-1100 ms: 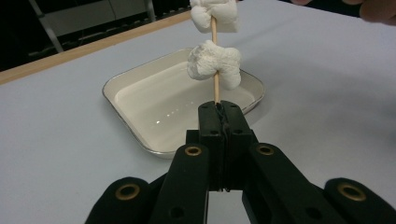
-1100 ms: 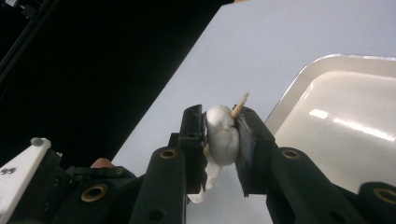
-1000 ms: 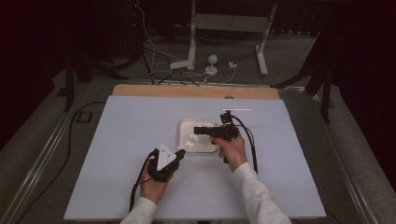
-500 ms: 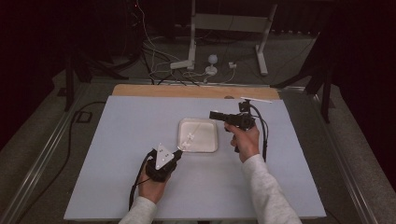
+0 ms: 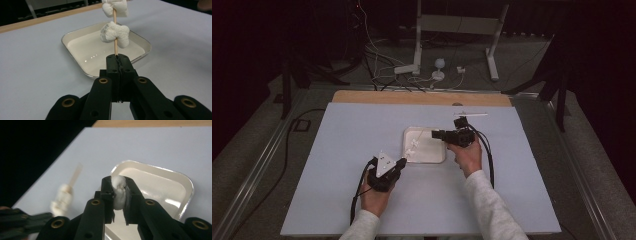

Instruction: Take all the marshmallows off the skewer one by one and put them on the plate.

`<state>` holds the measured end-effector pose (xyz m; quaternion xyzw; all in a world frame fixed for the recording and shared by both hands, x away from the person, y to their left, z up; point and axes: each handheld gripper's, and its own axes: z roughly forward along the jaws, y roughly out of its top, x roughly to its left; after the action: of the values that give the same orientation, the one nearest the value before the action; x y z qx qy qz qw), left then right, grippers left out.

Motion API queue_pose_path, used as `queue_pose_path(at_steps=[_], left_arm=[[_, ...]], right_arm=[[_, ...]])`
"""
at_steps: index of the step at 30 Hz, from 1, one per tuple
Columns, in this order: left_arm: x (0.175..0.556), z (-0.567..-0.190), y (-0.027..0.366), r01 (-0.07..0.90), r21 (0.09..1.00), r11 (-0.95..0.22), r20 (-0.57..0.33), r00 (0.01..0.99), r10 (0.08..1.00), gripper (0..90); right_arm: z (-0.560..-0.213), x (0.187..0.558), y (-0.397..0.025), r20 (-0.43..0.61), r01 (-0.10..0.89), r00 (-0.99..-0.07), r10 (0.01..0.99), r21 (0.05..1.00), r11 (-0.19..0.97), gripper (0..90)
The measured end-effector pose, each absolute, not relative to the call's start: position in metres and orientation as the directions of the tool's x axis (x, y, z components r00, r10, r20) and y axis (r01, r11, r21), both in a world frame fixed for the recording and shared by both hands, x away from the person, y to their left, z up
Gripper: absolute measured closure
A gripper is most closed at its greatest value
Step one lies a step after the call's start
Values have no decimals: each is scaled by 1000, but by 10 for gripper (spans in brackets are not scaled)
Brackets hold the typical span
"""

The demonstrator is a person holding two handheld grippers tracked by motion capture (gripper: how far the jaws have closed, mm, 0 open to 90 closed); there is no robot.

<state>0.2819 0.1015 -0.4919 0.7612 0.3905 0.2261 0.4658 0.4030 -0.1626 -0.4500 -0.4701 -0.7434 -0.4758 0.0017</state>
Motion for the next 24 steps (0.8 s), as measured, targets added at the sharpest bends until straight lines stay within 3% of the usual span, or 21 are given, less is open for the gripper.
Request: queue_pose_path(at_steps=[3, 10, 11, 12, 15, 16, 19, 24], left_arm=[[283, -493, 103, 393, 885, -252, -29, 584, 811, 900], [283, -494, 104, 401, 881, -253, -31, 582, 813, 900], [283, -494, 105, 400, 881, -252, -30, 580, 814, 900], [283, -494, 105, 402, 881, -249, -32, 577, 816, 900], [283, -494, 106, 407, 881, -241, -39, 571, 820, 900], [284, -494, 107, 408, 881, -241, -40, 570, 821, 900], [284, -494, 107, 408, 882, -237, -43, 569, 822, 900], [283, -493, 108, 405, 884, -232, -46, 570, 820, 900]], right_arm=[[-462, 406, -156, 388, 699, -553, 738, 698, 157, 797], [-482, 412, -152, 352, 723, -530, 771, 662, 195, 784], [-487, 413, -151, 342, 731, -520, 783, 652, 201, 714], [-487, 413, -151, 342, 731, -520, 783, 652, 201, 714], [-493, 414, -150, 350, 755, -496, 795, 627, 194, 447], [-493, 414, -150, 350, 755, -496, 795, 627, 194, 447], [-489, 412, -153, 384, 756, -496, 778, 633, 169, 277], [-474, 405, -158, 431, 738, -523, 735, 661, 138, 159]])
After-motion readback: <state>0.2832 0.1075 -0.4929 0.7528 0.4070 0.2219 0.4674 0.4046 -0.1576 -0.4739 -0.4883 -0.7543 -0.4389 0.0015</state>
